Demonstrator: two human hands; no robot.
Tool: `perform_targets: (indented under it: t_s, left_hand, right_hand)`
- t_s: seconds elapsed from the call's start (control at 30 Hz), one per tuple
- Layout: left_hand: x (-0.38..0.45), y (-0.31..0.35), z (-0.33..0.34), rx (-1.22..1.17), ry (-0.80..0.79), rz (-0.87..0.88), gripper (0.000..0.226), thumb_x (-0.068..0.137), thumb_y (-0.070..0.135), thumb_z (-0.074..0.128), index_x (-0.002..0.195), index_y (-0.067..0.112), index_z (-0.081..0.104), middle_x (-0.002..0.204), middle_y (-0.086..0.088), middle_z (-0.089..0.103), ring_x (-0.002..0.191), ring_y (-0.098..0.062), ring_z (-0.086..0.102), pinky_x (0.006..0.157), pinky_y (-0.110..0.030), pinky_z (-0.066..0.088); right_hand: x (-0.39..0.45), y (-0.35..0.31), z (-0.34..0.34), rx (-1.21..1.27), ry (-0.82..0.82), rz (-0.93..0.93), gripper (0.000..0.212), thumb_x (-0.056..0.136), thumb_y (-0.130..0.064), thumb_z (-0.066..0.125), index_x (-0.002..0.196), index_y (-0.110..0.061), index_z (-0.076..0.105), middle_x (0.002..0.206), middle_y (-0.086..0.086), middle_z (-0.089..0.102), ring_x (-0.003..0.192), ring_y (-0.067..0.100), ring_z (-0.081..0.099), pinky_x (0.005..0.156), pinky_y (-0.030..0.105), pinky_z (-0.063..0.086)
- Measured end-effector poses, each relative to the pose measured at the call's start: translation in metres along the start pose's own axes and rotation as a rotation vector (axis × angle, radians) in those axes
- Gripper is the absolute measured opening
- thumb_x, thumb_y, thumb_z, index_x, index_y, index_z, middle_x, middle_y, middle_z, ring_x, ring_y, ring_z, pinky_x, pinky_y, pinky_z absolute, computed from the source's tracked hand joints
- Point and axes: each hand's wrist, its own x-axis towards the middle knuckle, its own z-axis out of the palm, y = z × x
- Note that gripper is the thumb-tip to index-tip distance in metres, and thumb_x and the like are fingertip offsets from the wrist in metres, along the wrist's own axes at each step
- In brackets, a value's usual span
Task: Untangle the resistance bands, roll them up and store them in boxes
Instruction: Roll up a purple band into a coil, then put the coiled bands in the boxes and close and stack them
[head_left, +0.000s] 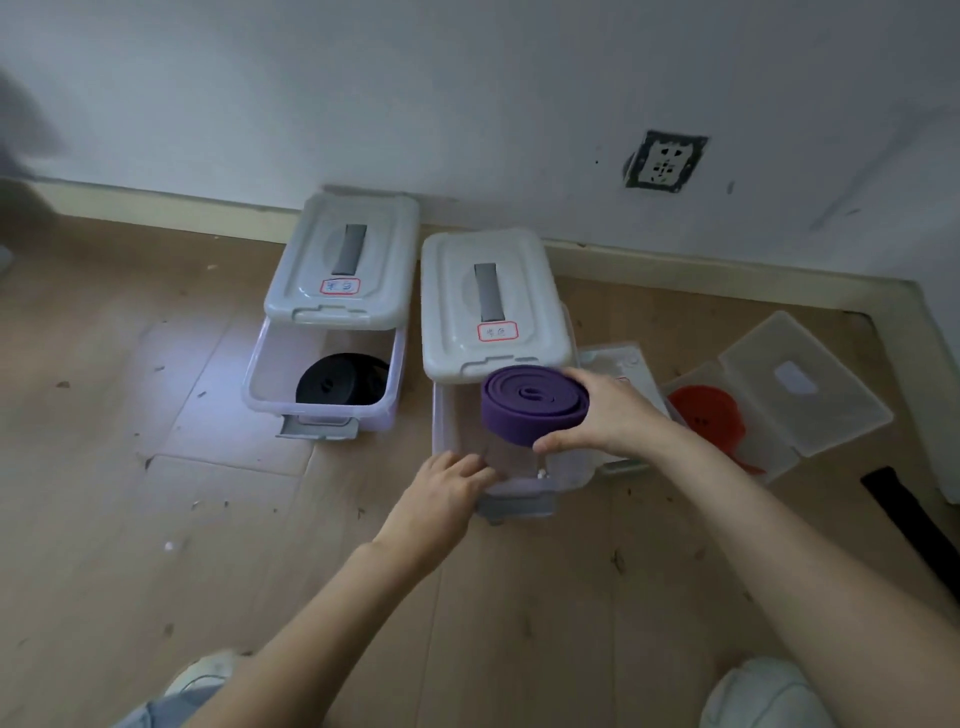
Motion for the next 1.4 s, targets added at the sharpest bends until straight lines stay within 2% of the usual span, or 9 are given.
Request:
perform_targets:
  t_s: [0.27, 0.43, 0.67, 0.8, 0.93, 1.07, 1.17, 1.3, 1.4]
  left_hand:
    - [0.008, -0.023, -0.024, -0.699, 0.205, -0.725, 0.048, 0.089, 0.013, 0.059, 0.135, 0.014, 0.044, 0.126, -0.007, 0.049, 0.098, -0.016, 0.056, 0.086, -0.028, 0.047]
    - [0.015, -0.033, -0.016, -0.839, 0.140, -0.721, 0.062, 0.087, 0.010, 0.061, 0.142, 0.019, 0.034, 0.114, 0.001, 0.056, 0.084, -0.007, 0.060, 0.068, -0.022, 0.052]
    - [0.012, -0.038, -0.011, -0.872, 0.188, -0.706, 0.060, 0.087, 0.009, 0.061, 0.140, 0.022, 0.037, 0.100, 0.016, 0.051, 0.083, -0.002, 0.058, 0.064, -0.017, 0.049]
    - [0.018, -0.038, -0.025, -0.696, 0.171, -0.665, 0.054, 0.087, 0.014, 0.062, 0.137, 0.016, 0.042, 0.116, 0.001, 0.058, 0.089, -0.005, 0.057, 0.074, -0.016, 0.047]
    - [0.046, -0.045, -0.047, -0.759, 0.343, -0.706, 0.039, 0.093, 0.021, 0.054, 0.131, 0.012, 0.050, 0.120, 0.000, 0.059, 0.102, -0.007, 0.050, 0.088, -0.023, 0.039]
    - [0.091, -0.061, -0.059, -0.962, 0.362, -0.766, 0.036, 0.097, 0.028, 0.045, 0.132, 0.022, 0.046, 0.112, 0.011, 0.052, 0.110, -0.011, 0.045, 0.094, -0.027, 0.035]
    - [0.117, -0.077, -0.055, -1.091, 0.373, -0.835, 0.048, 0.098, 0.031, 0.042, 0.142, 0.015, 0.035, 0.142, -0.002, 0.042, 0.131, -0.020, 0.038, 0.110, -0.035, 0.030]
    - [0.120, -0.071, -0.056, -1.005, 0.436, -0.812, 0.046, 0.096, 0.031, 0.045, 0.139, 0.015, 0.040, 0.133, -0.005, 0.049, 0.120, -0.017, 0.047, 0.095, -0.027, 0.035]
    - [0.100, -0.053, -0.068, -1.025, 0.547, -0.711, 0.022, 0.095, 0.032, 0.047, 0.114, 0.025, 0.057, 0.109, 0.003, 0.061, 0.102, -0.012, 0.056, 0.087, -0.025, 0.041]
  right_hand:
    - [0.018, -0.002, 0.040, -0.314, -0.075, 0.082, 0.100, 0.057, -0.040, 0.086, 0.136, -0.008, 0.034, 0.129, 0.008, 0.047, 0.118, 0.026, 0.048, 0.092, 0.034, 0.044]
    - [0.051, -0.002, 0.087, -0.453, -0.046, 0.196, 0.114, 0.074, -0.038, 0.076, 0.146, 0.004, -0.002, 0.145, 0.022, 0.020, 0.128, 0.037, 0.034, 0.101, 0.037, 0.037]
    - [0.059, 0.005, 0.088, -0.504, -0.332, 0.341, 0.102, 0.077, -0.055, 0.067, 0.144, 0.003, 0.017, 0.148, 0.023, 0.019, 0.136, 0.040, 0.022, 0.109, 0.043, 0.030]
    - [0.051, -0.011, 0.051, -0.399, 0.034, 0.087, 0.031, 0.091, -0.028, 0.058, 0.109, -0.003, 0.058, 0.103, 0.015, 0.061, 0.099, 0.030, 0.058, 0.076, 0.033, 0.046]
    - [0.074, -0.024, -0.004, -0.018, 0.595, 0.046, 0.014, 0.092, -0.018, 0.054, 0.092, -0.008, 0.064, 0.089, 0.006, 0.065, 0.077, 0.016, 0.061, 0.069, 0.013, 0.042]
    - [0.135, -0.026, -0.030, 0.287, 0.465, 0.221, 0.044, 0.096, -0.029, 0.049, 0.134, -0.008, 0.046, 0.135, 0.013, 0.051, 0.118, 0.032, 0.053, 0.088, 0.035, 0.046]
    - [0.163, -0.024, -0.019, 0.246, 0.320, 0.270, 0.039, 0.092, -0.026, 0.056, 0.124, -0.004, 0.056, 0.130, 0.016, 0.056, 0.113, 0.030, 0.056, 0.097, 0.040, 0.045]
    - [0.155, -0.022, -0.019, 0.524, 0.534, 0.317, 0.009, 0.080, -0.013, 0.067, 0.086, -0.012, 0.060, 0.108, 0.012, 0.063, 0.104, 0.030, 0.059, 0.090, 0.042, 0.050]
    - [0.106, -0.013, -0.025, 0.663, 0.652, 0.260, 0.043, 0.076, -0.008, 0.067, 0.117, -0.017, 0.056, 0.122, 0.009, 0.055, 0.098, 0.021, 0.057, 0.083, 0.035, 0.051]
